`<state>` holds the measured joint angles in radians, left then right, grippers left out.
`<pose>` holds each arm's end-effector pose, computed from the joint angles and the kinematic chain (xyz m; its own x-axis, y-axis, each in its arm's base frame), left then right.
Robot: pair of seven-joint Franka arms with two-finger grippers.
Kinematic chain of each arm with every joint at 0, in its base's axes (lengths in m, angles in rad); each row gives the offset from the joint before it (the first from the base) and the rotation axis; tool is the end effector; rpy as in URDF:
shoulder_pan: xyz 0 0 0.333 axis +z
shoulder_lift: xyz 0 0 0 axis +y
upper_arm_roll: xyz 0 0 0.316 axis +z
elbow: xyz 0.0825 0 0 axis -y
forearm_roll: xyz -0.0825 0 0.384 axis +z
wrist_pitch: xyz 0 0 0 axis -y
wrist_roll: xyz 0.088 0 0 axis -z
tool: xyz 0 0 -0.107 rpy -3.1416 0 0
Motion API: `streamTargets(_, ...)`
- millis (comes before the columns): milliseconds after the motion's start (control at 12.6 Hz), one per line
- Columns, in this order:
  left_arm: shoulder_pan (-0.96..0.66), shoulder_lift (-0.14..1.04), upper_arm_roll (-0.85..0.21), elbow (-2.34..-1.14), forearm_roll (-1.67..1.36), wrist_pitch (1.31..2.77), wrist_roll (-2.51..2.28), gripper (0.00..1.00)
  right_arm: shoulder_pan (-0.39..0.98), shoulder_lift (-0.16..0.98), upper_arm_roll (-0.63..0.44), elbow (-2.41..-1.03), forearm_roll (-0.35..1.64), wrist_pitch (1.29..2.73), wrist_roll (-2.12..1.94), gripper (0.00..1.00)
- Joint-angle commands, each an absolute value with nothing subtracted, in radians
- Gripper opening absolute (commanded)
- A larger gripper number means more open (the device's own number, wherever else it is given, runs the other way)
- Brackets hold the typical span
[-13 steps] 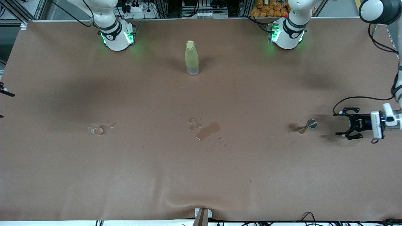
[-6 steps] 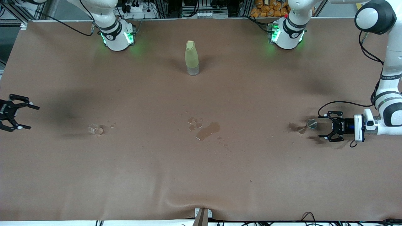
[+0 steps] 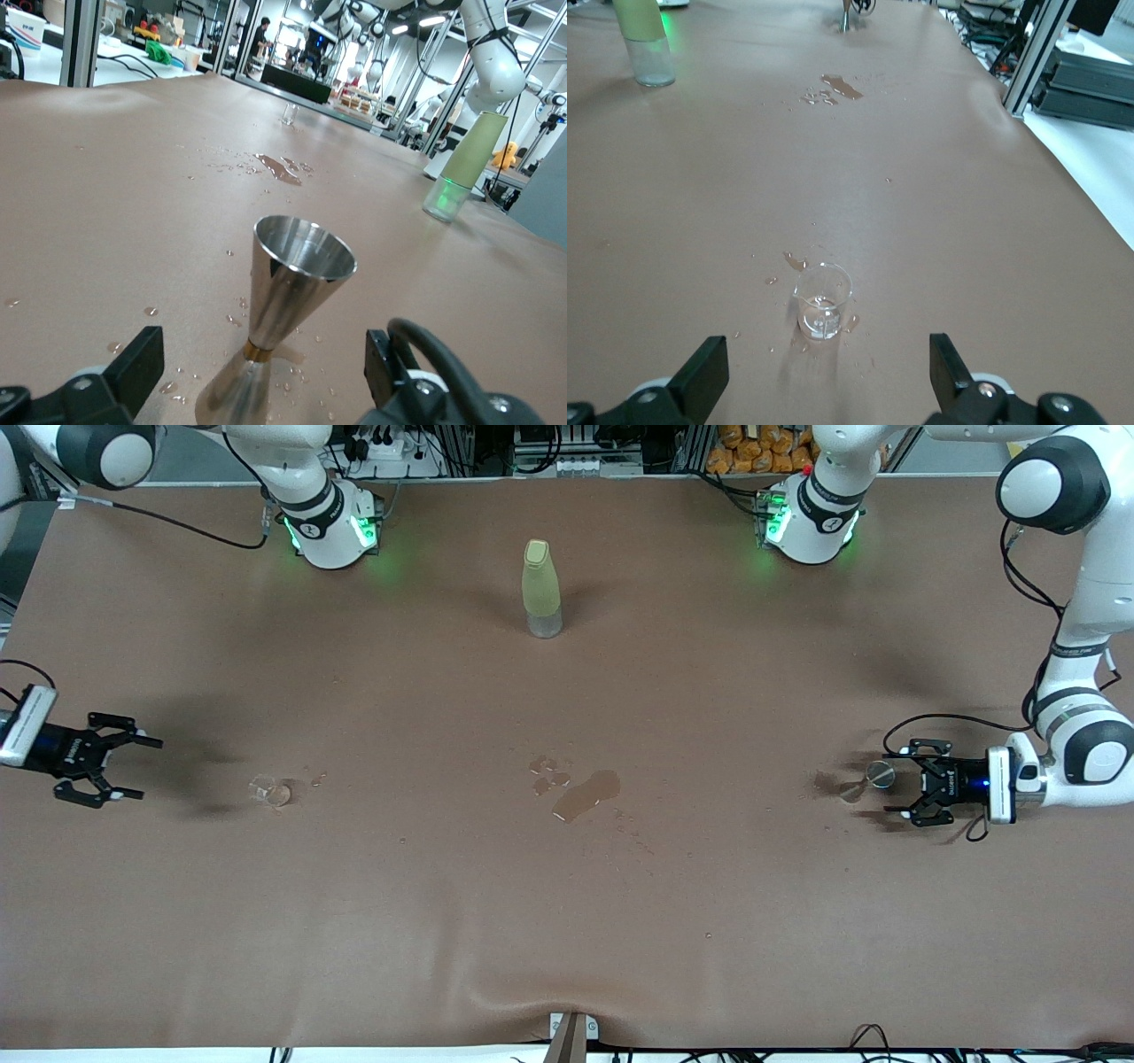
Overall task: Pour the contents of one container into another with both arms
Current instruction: 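Lower the left gripper to the steel jigger while the right gripper reaches the beaker, then grasp the jigger with the left gripper while the right gripper grasps the beaker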
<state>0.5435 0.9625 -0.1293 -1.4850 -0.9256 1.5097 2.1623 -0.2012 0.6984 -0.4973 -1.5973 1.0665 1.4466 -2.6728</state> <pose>0.6014 0.1774 0.1111 0.3190 -0.2618 0.9109 -0.9452 -0.0166 0.3262 0.5677 -0.2873 0.2484 -0.1302 0.5606 0.8178 0.9877 0.0012 0.1564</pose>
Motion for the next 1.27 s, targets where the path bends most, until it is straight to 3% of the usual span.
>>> streamTargets(0,0.549,0.988,-0.146,-1.480,-0.965,1.493,2.195,1.00,-0.219,0.755,-0.495,-1.578,1.129,1.399,-2.730,1.00)
streamTargets(158,0.548,0.991,-0.147,-1.480,-0.965,1.493,2.200,1.00,-0.219,0.801,-0.494,-1.586,1.173,1.365,-2.778,1.00)
streamTargets(474,0.548,0.996,-0.160,-1.483,-0.979,1.493,2.217,0.78,-0.229,0.876,-0.491,-1.586,1.233,1.335,-2.859,1.00)
streamTargets(870,0.543,1.000,-0.160,-1.491,-0.976,1.491,2.230,0.63,-0.265,0.979,-0.453,-1.585,1.350,1.310,-2.951,1.00)
streamTargets(1028,0.551,0.996,-0.160,-1.491,-0.971,1.491,2.241,0.42,-0.285,1.003,-0.420,-1.583,1.379,1.310,-2.990,1.00)
streamTargets(1186,0.552,0.997,-0.161,-1.494,-0.973,1.483,2.266,0.32,-0.285,1.020,-0.414,-1.583,1.384,1.310,-2.993,1.00)
